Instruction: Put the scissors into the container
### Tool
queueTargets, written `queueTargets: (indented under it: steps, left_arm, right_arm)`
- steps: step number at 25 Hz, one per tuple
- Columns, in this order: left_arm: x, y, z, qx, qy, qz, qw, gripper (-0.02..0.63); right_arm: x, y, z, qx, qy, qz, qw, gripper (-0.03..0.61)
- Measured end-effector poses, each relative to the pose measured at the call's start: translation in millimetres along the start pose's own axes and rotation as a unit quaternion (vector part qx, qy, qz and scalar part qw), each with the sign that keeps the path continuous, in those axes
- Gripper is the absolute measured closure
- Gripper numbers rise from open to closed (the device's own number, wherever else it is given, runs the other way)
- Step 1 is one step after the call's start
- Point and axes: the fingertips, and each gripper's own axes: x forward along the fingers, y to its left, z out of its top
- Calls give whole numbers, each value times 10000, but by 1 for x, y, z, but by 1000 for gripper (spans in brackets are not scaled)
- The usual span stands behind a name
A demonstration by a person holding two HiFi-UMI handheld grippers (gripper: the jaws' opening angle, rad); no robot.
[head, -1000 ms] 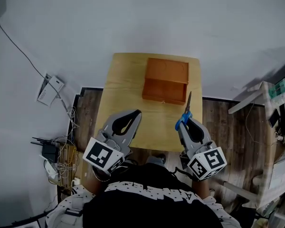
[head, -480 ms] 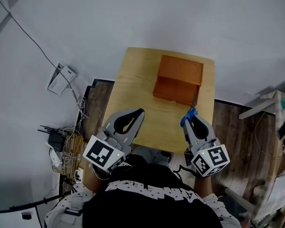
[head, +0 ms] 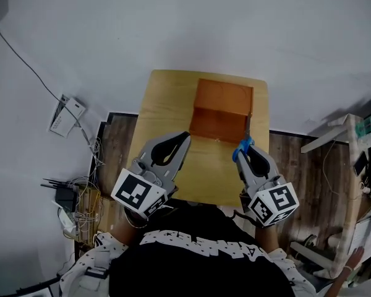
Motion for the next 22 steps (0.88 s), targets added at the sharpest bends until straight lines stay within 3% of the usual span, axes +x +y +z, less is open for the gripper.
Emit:
queueTargets:
  steps: [6,11,22]
  left_arm:
    - [7,25,-5,-58,-5,135,9999,612]
    - [14,50,-12,-165,-23,188,9997,612]
    - [13,82,-20,-270,14,398,9988,612]
  right_arm:
    - [22,-20,-12,-111,241,-231,9994,477]
    - [47,-34,-28,-589,718,-430,9948,477]
    - [79,-57,-63,-608,1386,-357,9878,477]
